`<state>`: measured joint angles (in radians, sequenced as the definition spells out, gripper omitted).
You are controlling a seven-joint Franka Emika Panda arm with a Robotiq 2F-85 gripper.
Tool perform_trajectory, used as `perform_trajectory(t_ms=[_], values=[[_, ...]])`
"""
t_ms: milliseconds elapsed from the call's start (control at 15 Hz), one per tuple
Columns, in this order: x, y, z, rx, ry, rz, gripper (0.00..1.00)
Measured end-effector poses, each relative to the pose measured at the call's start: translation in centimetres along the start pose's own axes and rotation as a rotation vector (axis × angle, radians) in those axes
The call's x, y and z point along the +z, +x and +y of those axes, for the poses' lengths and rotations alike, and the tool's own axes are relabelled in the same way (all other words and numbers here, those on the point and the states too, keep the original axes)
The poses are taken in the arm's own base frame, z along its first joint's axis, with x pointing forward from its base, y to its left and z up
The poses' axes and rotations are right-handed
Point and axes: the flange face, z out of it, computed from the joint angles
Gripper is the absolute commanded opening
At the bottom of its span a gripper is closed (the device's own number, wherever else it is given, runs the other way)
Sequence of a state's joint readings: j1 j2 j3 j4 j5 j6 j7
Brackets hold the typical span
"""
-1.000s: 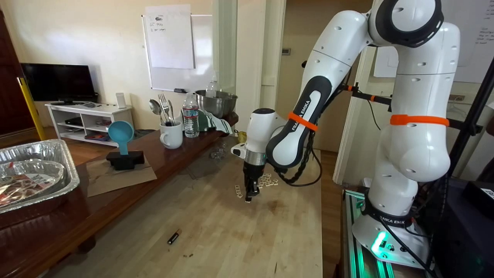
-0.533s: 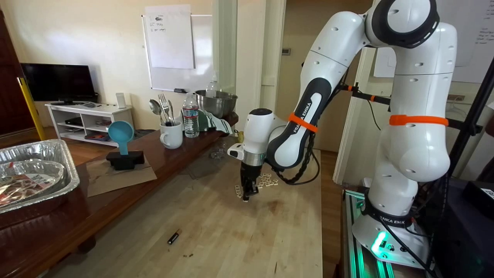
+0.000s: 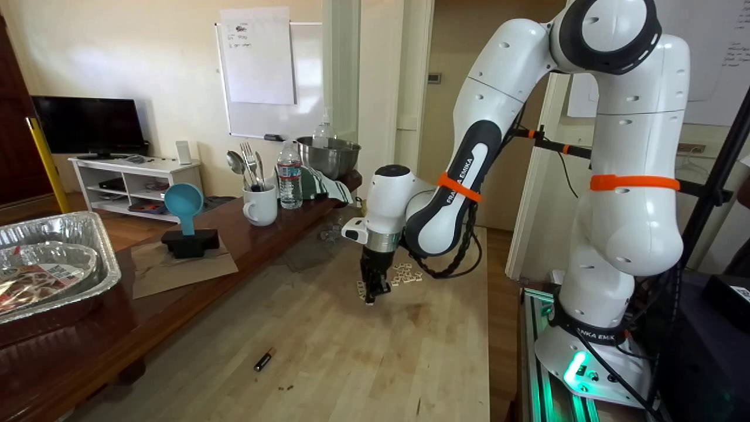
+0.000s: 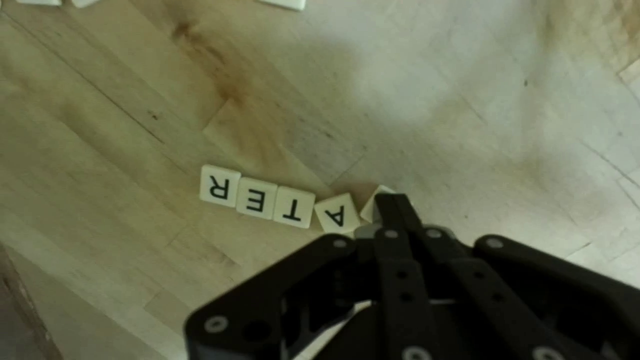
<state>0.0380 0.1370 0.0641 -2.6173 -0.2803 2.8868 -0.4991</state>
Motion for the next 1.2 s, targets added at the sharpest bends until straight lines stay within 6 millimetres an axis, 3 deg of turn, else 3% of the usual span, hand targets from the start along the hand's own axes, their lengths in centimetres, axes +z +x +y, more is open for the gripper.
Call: perform_trajectory(t_ms=[1200], values=[[0.16,0.82,0.53,-0.055,-0.019,0.0,0.0]])
